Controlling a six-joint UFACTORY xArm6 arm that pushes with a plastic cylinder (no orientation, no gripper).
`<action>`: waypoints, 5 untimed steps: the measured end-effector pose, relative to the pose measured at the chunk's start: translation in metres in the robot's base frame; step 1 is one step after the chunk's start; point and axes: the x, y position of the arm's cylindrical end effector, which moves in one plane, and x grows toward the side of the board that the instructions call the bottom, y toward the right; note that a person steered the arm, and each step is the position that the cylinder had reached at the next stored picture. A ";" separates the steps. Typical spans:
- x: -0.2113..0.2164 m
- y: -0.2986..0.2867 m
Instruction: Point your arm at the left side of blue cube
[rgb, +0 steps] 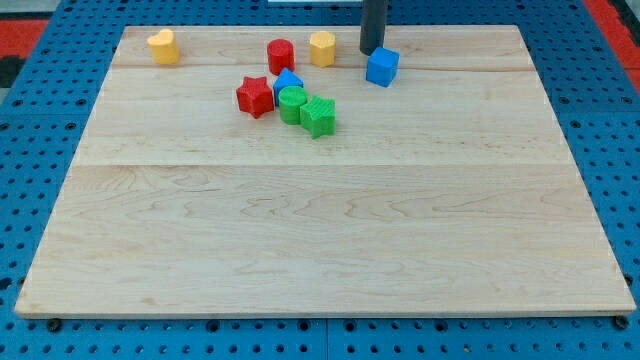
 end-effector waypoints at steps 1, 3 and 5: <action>0.015 0.023; 0.097 0.075; 0.161 0.103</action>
